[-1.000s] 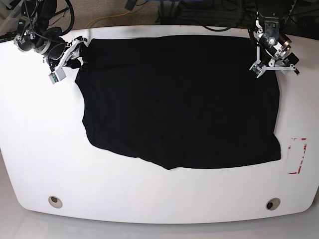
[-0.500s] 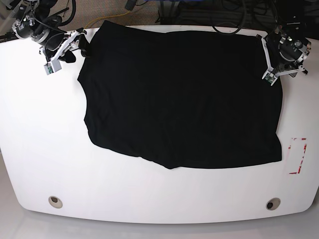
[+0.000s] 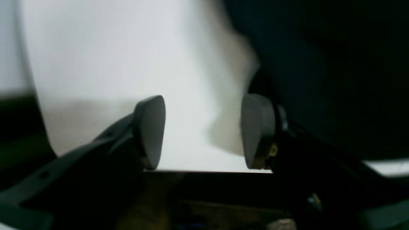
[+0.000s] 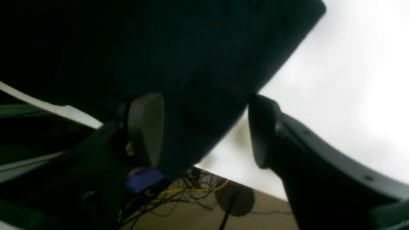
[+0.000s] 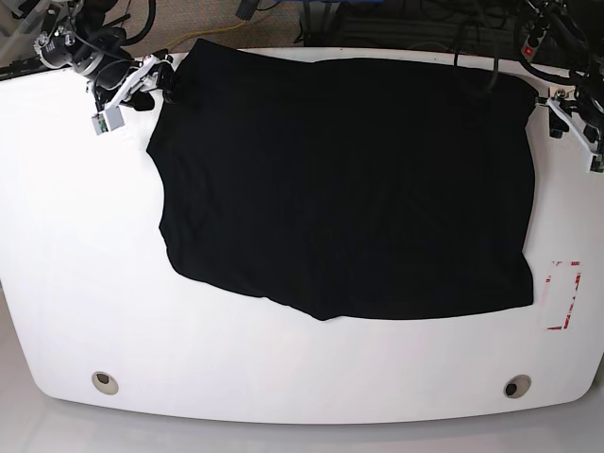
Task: Fold the T-shirt properly
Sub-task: 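Adjust grips on the shirt edge with both grippers, then drag the shirt edge with both grippers to straighten it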
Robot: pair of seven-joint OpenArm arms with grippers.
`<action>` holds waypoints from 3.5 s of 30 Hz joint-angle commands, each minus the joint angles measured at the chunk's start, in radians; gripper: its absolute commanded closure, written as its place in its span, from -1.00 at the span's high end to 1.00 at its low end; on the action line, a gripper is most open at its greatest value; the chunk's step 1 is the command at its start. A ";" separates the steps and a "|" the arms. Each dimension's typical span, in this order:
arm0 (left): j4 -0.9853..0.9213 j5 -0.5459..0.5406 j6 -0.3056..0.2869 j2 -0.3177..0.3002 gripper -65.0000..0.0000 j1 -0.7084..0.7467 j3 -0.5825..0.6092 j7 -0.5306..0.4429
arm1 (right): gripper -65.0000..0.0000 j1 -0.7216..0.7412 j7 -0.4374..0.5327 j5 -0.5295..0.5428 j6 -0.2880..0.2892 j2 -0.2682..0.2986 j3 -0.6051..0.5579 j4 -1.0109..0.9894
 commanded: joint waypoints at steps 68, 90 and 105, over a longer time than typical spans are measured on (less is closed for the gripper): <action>0.019 0.296 0.001 0.016 -0.99 0.049 0.058 -0.004 | 0.23 -0.006 0.016 0.022 0.013 -0.045 0.010 0.007; 0.016 0.306 0.001 0.014 -0.99 0.075 0.063 -0.004 | 0.26 -0.036 0.016 0.020 0.013 -0.082 0.005 -0.060; 0.017 0.306 0.001 0.014 -0.99 0.072 0.062 -0.004 | 0.23 -0.036 0.023 0.016 0.006 -0.137 -0.101 -0.128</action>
